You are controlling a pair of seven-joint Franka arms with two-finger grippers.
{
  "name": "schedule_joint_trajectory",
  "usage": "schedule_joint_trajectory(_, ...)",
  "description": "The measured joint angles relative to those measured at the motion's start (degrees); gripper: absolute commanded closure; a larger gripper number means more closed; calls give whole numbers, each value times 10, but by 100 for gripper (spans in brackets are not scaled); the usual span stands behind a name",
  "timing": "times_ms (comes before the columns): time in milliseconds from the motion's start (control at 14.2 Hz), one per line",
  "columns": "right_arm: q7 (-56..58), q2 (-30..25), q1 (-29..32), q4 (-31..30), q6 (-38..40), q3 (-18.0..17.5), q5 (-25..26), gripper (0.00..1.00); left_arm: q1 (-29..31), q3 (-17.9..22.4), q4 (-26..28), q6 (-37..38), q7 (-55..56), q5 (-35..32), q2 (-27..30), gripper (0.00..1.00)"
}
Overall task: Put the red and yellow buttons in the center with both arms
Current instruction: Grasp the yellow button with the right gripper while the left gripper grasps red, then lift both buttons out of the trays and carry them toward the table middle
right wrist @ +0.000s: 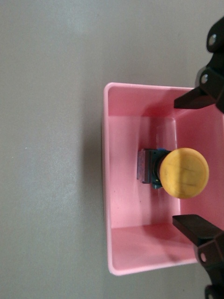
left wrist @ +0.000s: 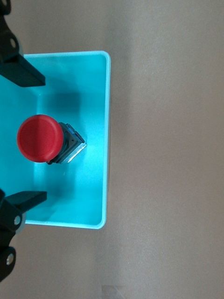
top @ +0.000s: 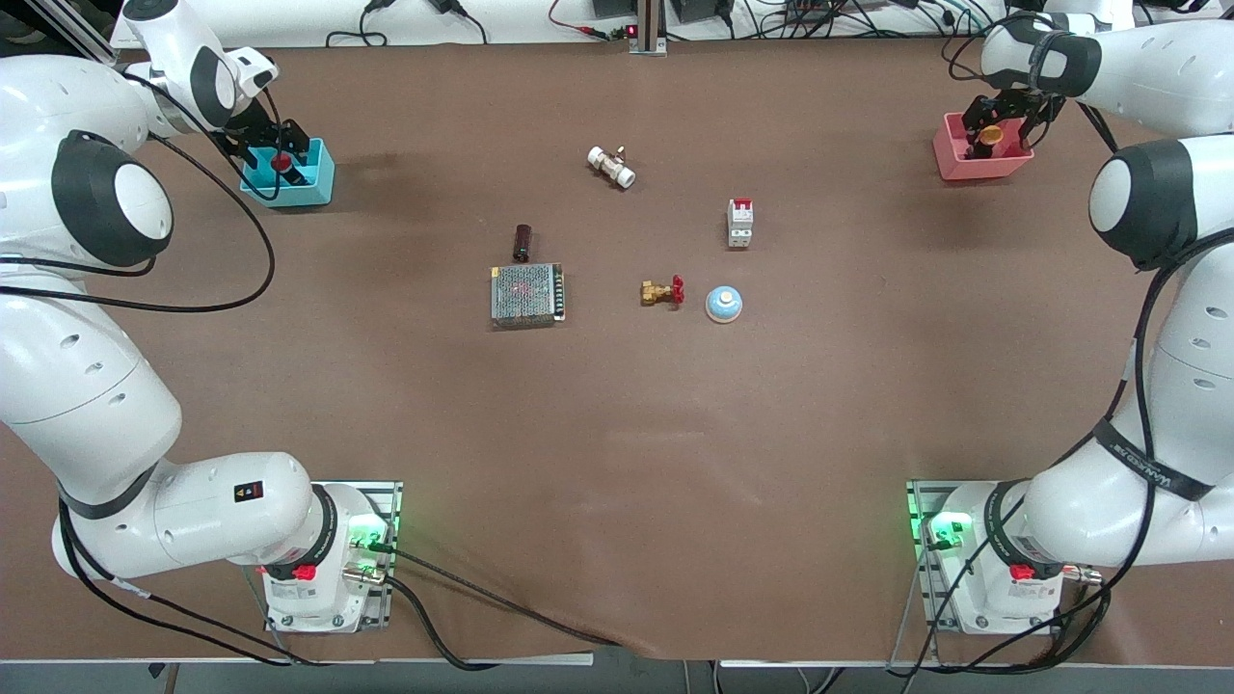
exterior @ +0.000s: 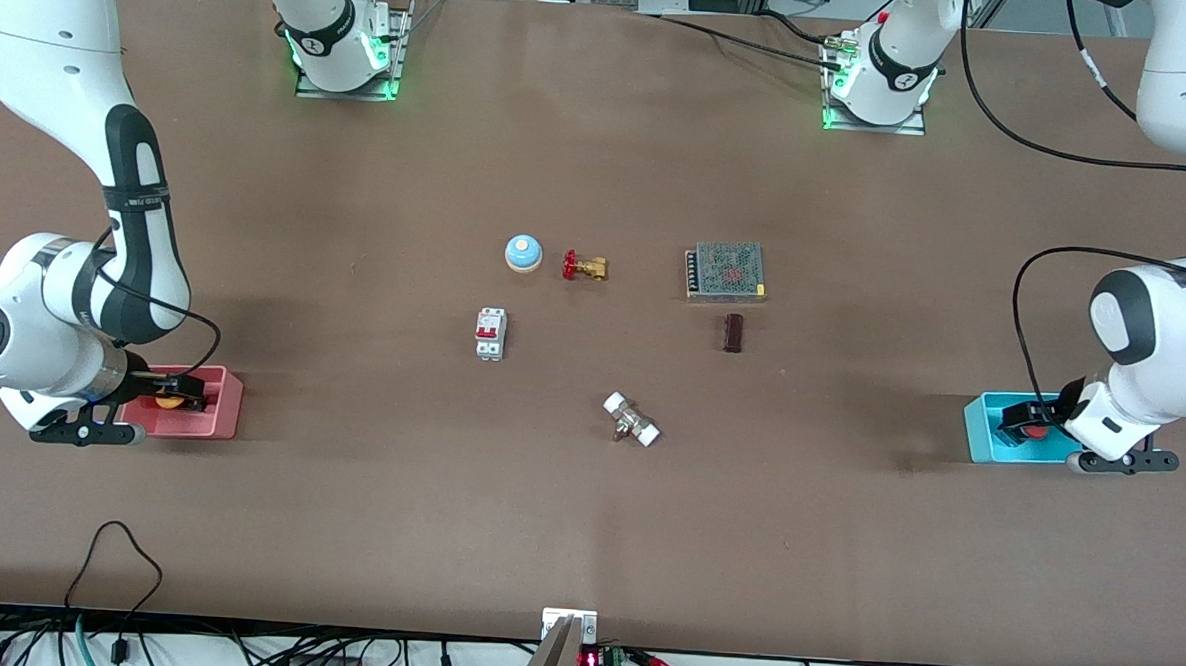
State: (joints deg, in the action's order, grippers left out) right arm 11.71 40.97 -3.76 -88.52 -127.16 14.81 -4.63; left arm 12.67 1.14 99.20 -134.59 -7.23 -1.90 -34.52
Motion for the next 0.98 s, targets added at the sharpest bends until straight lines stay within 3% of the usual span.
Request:
schedule_joint_trajectory(211, 2, 1, 0, 0, 0, 0, -20, 2, 1, 0, 0, -1, 0, 0, 0, 39)
schedule_joint_trajectory(352, 2, 2, 0, 0, 0, 0, -24, 9, 2, 0, 0, -2, 0, 0, 0, 53)
schedule_joint_trajectory(562, 2, 3, 0, 0, 0, 0, -25, 30, 2, 0, -1, -3, 0, 0, 0, 65)
schedule_joint_trajectory(773, 3, 4, 0, 0, 1, 0, -25, 67, 2, 0, -6, -3, 0, 0, 5, 73)
schedule_joint_trajectory(984, 5, 4, 0, 0, 3, 0, -25, 76, 1, -1, -17, 29, 0, 0, 33, 74)
